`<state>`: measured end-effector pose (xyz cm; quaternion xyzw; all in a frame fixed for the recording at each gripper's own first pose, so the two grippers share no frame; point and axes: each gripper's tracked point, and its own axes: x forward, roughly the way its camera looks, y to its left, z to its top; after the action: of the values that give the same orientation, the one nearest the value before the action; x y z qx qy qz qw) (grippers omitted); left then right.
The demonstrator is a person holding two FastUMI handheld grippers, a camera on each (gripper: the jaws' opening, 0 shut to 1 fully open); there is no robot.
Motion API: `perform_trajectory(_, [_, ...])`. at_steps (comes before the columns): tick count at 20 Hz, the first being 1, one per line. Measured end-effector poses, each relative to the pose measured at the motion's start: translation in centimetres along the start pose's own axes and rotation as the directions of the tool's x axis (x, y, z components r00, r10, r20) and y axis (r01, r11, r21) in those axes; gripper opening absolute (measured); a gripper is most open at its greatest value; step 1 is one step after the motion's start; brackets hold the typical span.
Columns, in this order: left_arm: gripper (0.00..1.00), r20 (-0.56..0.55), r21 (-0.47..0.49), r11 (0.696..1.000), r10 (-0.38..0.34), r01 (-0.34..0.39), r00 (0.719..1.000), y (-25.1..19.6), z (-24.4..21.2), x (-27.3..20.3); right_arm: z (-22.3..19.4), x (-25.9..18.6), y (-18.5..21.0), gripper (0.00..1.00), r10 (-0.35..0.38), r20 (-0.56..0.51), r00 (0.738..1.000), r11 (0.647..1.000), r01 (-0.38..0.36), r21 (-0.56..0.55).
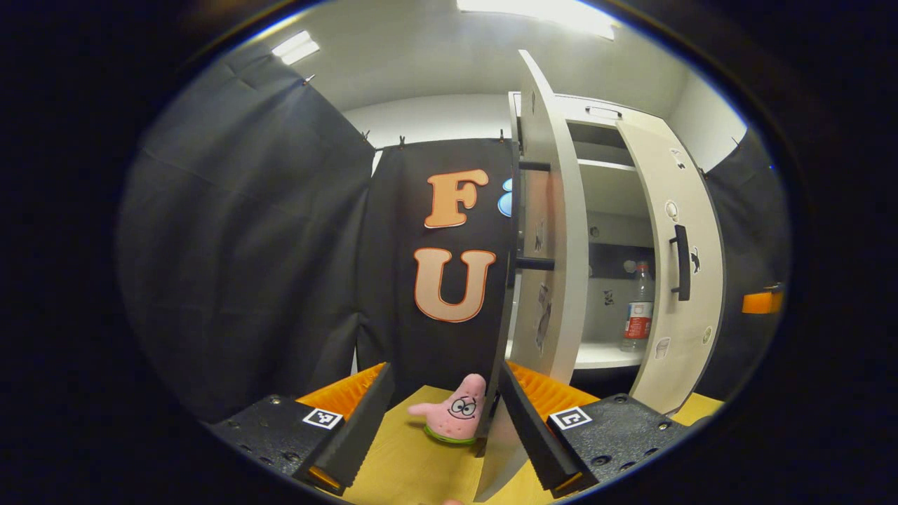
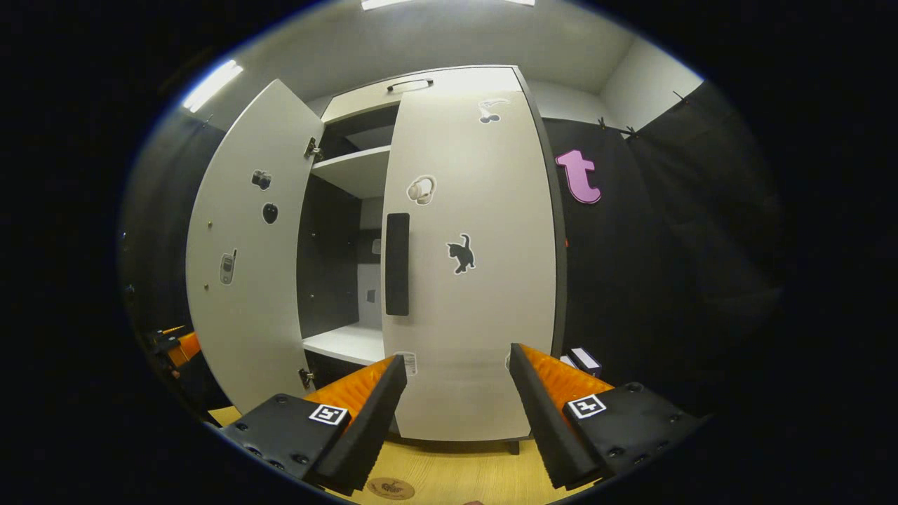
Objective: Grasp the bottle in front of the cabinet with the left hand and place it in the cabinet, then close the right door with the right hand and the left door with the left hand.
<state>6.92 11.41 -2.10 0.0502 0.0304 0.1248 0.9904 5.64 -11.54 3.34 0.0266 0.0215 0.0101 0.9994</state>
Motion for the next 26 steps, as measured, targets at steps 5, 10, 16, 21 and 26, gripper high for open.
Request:
perform_trajectory(5, [0.92,-0.011,-0.001,0.995,-0.103,0.103,0.995,-4.6,-0.3,0.3,-0.1,-1.4,-1.6,0.97,-0.034,0.000,0.999,0.999,0.034,0.016])
perform_trajectory(10, [0.92,-0.016,-0.052,0.979,-0.197,0.196,0.980,-9.4,-1.4,0.8,0.2,-2.8,-3.7,0.97,-0.095,-0.001,0.996,0.995,0.095,-0.018])
perform_trajectory(16, [0.93,-0.034,-0.086,0.960,-0.270,0.266,0.962,-13.2,-2.0,2.2,-0.2,-3.6,-4.9,0.97,-0.144,-0.016,0.989,0.989,0.144,-0.020])
perform_trajectory(21, [0.94,0.032,-0.066,0.953,-0.293,0.294,0.956,-13.8,1.4,3.1,-1.0,-3.1,-4.7,0.97,-0.154,-0.027,0.988,0.988,0.154,0.000])
perform_trajectory(26, [0.93,0.077,-0.017,0.957,-0.288,0.290,0.955,-15.8,4.5,4.8,-2.2,-2.2,-4.2,0.98,-0.148,-0.050,0.988,0.989,0.149,0.025])
